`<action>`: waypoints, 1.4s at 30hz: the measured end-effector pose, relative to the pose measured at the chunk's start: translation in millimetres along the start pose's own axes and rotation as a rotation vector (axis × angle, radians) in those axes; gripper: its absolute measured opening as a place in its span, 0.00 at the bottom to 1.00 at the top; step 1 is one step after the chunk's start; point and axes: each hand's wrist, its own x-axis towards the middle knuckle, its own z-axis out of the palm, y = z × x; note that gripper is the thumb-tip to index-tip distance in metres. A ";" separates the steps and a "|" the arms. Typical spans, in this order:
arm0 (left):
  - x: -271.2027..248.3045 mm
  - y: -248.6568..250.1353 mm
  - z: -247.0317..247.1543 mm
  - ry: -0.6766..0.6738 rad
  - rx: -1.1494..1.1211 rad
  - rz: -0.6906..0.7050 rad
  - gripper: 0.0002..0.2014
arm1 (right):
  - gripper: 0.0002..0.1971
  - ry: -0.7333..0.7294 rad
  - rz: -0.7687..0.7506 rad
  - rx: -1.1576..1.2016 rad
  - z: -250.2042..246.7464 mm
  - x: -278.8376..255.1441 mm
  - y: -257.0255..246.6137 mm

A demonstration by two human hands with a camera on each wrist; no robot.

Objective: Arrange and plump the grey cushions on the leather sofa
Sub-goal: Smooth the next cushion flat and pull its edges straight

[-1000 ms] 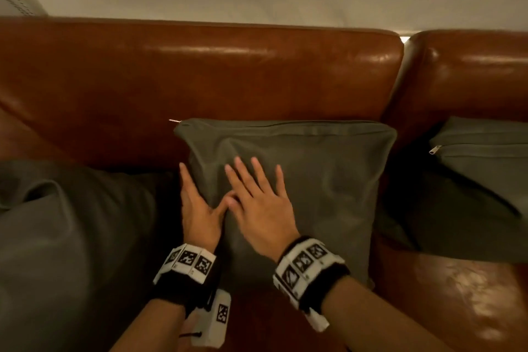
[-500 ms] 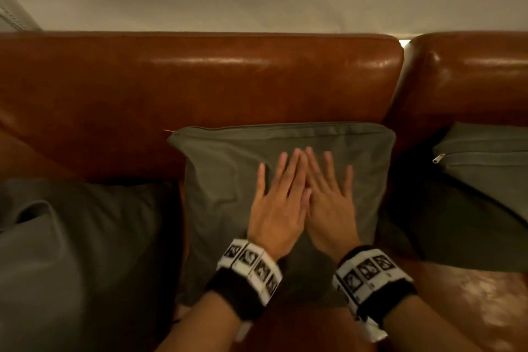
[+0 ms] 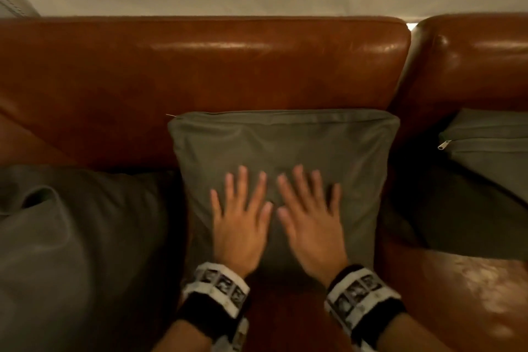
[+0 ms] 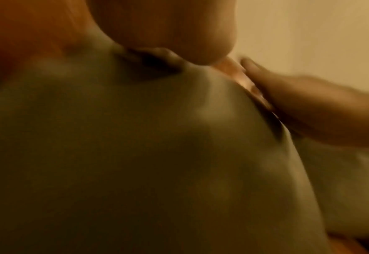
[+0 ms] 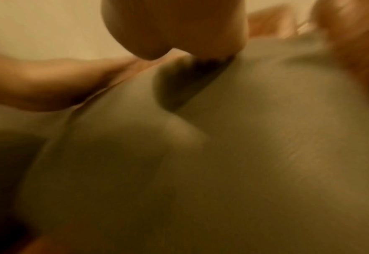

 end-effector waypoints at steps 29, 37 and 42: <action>35.5 -51.6 -140.8 0.250 -1.393 -0.721 0.40 | 0.32 0.379 0.887 1.386 -154.6 32.9 71.0; 34.5 -71.5 -138.5 0.267 -1.210 -0.796 0.18 | 0.16 0.444 0.974 0.716 -144.2 26.3 97.7; 38.5 -63.0 -145.0 0.244 -1.405 -0.853 0.15 | 0.21 0.585 0.666 0.242 -145.5 63.7 -3.8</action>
